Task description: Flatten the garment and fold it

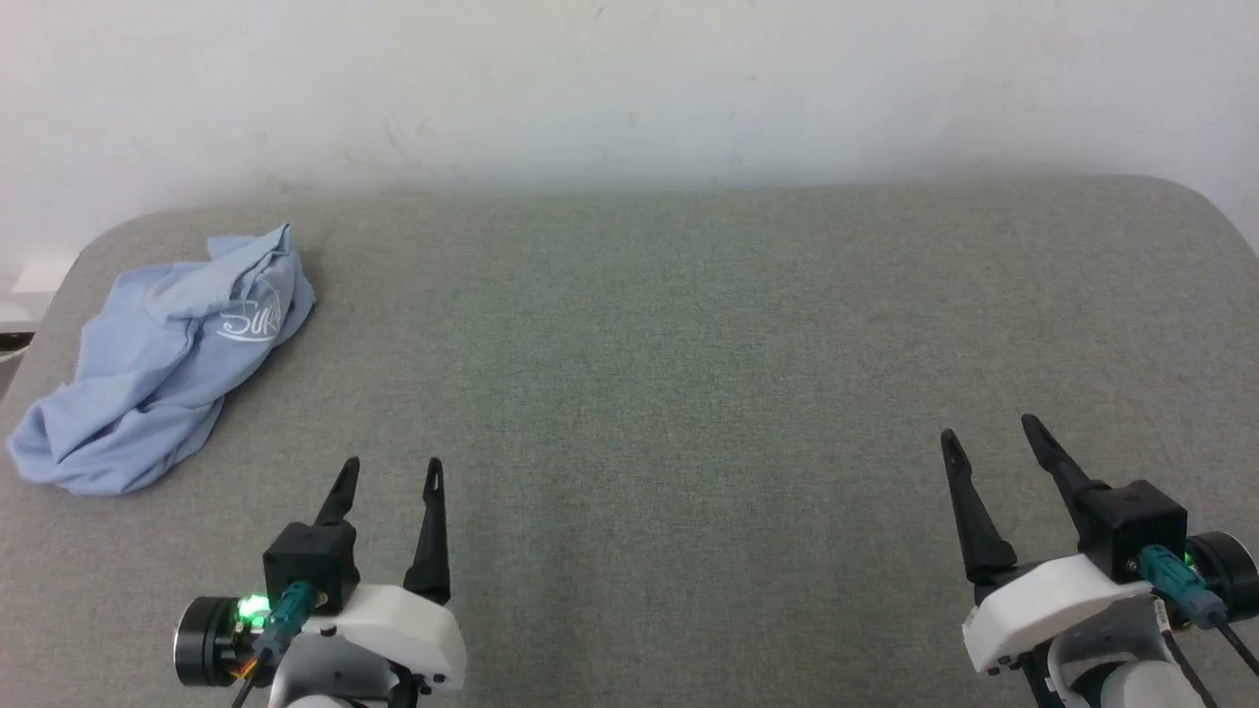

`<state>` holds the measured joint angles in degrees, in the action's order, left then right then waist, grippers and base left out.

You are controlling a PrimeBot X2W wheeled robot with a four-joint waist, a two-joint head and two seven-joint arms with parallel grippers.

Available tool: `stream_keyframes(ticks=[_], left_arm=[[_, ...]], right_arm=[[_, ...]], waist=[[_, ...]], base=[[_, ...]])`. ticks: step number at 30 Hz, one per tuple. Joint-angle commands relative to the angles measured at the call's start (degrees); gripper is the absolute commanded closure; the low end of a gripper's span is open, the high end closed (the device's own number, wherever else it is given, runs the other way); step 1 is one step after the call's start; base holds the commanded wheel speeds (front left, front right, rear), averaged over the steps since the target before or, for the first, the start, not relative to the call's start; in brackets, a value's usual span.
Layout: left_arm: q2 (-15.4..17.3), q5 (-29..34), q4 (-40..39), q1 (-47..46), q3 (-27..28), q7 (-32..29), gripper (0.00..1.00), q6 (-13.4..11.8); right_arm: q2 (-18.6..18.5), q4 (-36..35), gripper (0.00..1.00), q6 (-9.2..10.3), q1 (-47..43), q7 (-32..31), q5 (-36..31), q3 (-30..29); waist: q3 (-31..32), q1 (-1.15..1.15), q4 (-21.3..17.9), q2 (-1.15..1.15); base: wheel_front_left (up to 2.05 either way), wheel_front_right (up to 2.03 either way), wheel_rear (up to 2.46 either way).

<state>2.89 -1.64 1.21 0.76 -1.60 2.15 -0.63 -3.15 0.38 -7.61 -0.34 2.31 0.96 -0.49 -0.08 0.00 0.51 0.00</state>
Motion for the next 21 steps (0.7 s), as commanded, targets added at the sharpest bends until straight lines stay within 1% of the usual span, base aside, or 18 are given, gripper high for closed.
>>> stream_keyframes(ticks=[1, 10, 21], left_arm=[[0.0, -0.4, 0.3, 0.0, -0.2, 0.6, 0.00, -0.5], [0.0, -0.9, 0.5, 0.3, -0.3, 1.7, 0.00, -1.0], [0.0, -1.6, 0.7, 0.7, -0.7, 3.0, 0.00, -1.6]], right_arm=[[0.1, -0.3, 0.00, 0.02, -0.1, 0.5, -0.3, -0.1], [0.1, -0.1, 0.00, 0.03, -0.3, 1.5, -0.2, -0.2], [0.1, -0.4, 0.00, 0.04, -0.5, 2.9, 0.5, 0.0]], waist=[[0.0, 0.00, 0.1, 0.00], [0.2, 0.00, 1.6, 0.00], [0.4, 0.00, 4.8, 0.00]], base=[[0.00, 0.00, 0.00], [0.00, 0.00, 0.00], [0.00, 0.00, 0.00]])
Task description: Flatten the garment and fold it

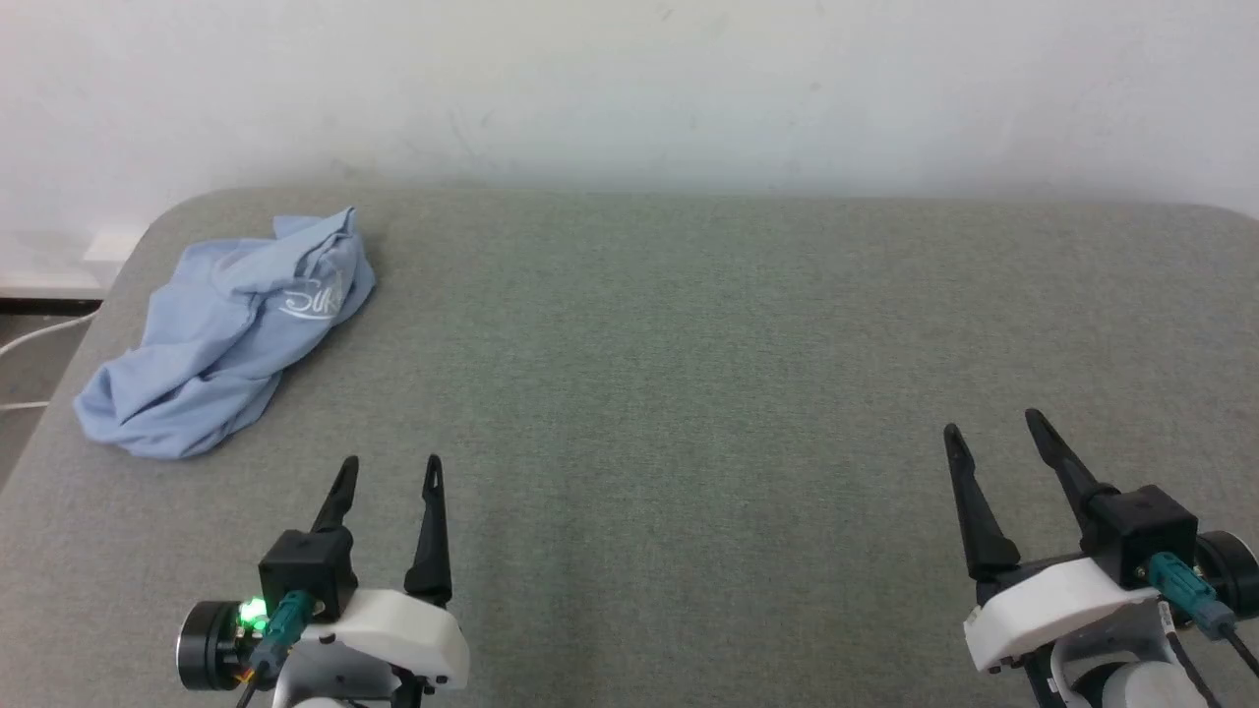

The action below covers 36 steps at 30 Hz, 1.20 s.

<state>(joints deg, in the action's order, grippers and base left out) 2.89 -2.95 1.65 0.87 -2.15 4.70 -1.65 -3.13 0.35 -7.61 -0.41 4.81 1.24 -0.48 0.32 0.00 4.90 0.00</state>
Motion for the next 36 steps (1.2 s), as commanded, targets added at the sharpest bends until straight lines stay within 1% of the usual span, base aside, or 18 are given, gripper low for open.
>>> stream_keyframes(ticks=[1, 8, 12, 36], left_arm=[[0.0, -0.4, 0.2, 0.6, -0.2, 0.6, 0.00, -0.7], [0.0, -0.9, 0.2, 0.9, -0.7, 1.4, 0.00, -1.2], [0.0, -1.2, 0.2, 1.0, -0.9, 1.9, 0.00, -1.5], [0.0, -2.8, 1.2, 1.9, -2.5, 4.8, 0.00, -2.9]], right_arm=[[0.1, -0.3, 0.00, 0.04, -0.4, 0.5, 0.4, -0.2], [0.1, -0.4, 0.00, 0.05, -0.5, 1.3, 0.4, -0.3], [0.1, 0.0, 0.00, 0.05, -0.7, 1.8, -1.0, 0.2], [0.2, 2.3, 0.00, 0.08, -0.6, 4.7, -0.2, 0.5]], waist=[[0.0, 0.00, 0.7, 0.00], [0.0, 0.00, 3.1, 0.00], [0.0, 0.00, 4.6, 0.00], [0.8, 0.00, 13.2, 0.00]], base=[[0.00, 0.00, 0.00], [0.00, 0.00, 0.00], [0.00, 0.00, 0.00], [0.00, 0.00, 0.00]])
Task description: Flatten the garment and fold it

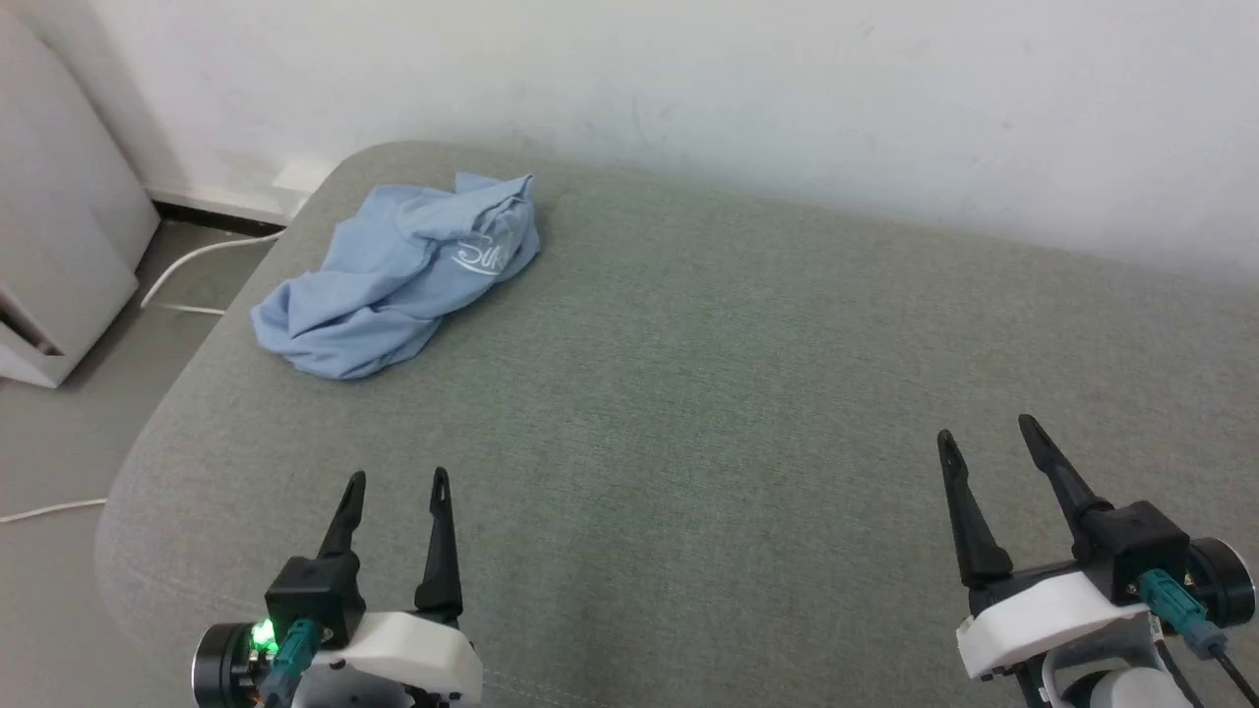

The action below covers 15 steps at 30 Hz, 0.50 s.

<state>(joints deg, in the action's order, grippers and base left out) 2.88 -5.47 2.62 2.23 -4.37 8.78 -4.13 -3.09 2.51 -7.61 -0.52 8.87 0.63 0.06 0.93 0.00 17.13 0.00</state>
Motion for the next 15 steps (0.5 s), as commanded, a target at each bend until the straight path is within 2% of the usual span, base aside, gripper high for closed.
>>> stream_keyframes(ticks=[1, 15], left_arm=[[0.0, -0.3, 0.2, 0.5, -0.3, 0.8, 0.00, -0.4], [0.0, -1.2, 0.6, 1.1, -1.3, 2.5, 0.00, -1.3]], right_arm=[[0.1, 0.2, 0.00, 0.08, -0.5, 0.7, 0.4, 0.0], [0.2, 0.6, 0.00, 0.09, -0.7, 2.4, 0.5, 0.3]], waist=[[0.2, 0.00, 1.3, 0.00], [0.4, 0.00, 5.2, 0.00]], base=[[0.00, 0.00, 0.00], [0.00, 0.00, 0.00]])
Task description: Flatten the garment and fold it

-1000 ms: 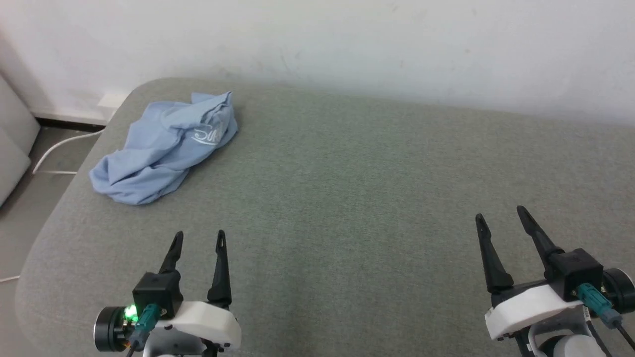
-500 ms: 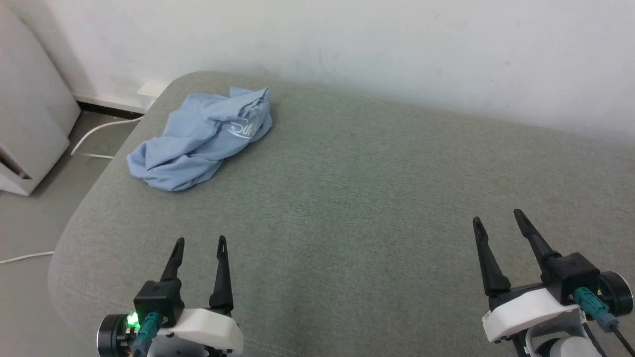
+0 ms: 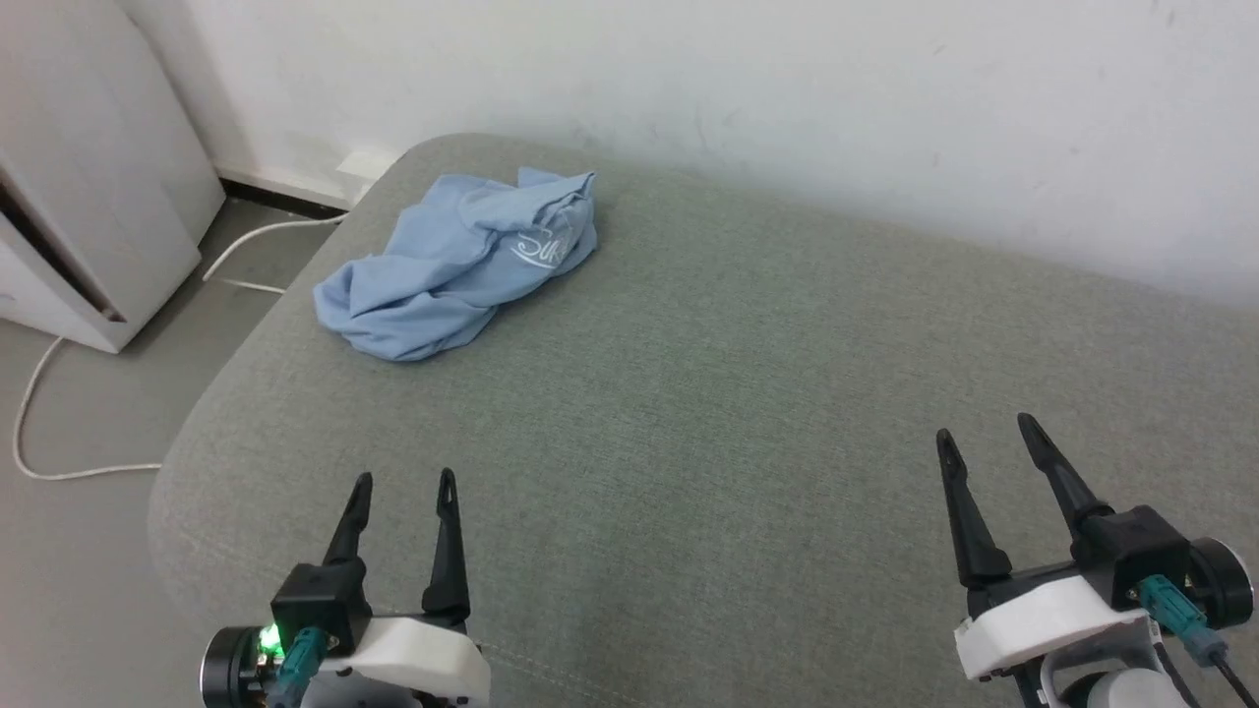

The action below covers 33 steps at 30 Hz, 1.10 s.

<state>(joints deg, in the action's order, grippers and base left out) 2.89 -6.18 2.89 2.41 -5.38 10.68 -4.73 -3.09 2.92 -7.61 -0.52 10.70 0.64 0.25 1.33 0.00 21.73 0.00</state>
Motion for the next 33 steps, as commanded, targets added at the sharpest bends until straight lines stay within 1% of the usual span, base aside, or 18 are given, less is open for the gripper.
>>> stream_keyframes(ticks=[1, 7, 19, 33], left_arm=[[0.0, -0.6, 0.3, 0.9, -0.3, 0.7, 0.00, -0.7], [0.0, -0.9, 0.6, 1.1, -0.7, 1.3, 0.00, -1.0], [0.0, -1.9, 0.6, 1.4, -1.4, 2.7, 0.00, -1.9], [0.0, -2.5, 0.9, 1.3, -2.4, 4.3, 0.00, -2.7]], right_arm=[[0.2, 0.3, 0.00, 0.09, -0.7, 0.7, 0.5, 0.1], [0.2, 2.0, 0.00, 0.10, -0.7, 1.3, 1.4, 0.1], [0.2, 2.9, 0.00, 0.11, -0.7, 2.7, 1.0, 0.4], [0.2, 5.4, 0.00, 0.12, -0.4, 4.3, 0.5, 0.2]], waist=[[0.0, 0.00, 0.9, 0.00], [0.1, 0.00, 2.0, 0.00], [-0.1, 0.00, 4.4, 0.00], [-0.9, 0.00, 6.9, 0.00]], base=[[0.00, 0.00, 0.00], [0.00, 0.00, 0.00], [0.00, 0.00, 0.00], [0.00, 0.00, 0.00]])
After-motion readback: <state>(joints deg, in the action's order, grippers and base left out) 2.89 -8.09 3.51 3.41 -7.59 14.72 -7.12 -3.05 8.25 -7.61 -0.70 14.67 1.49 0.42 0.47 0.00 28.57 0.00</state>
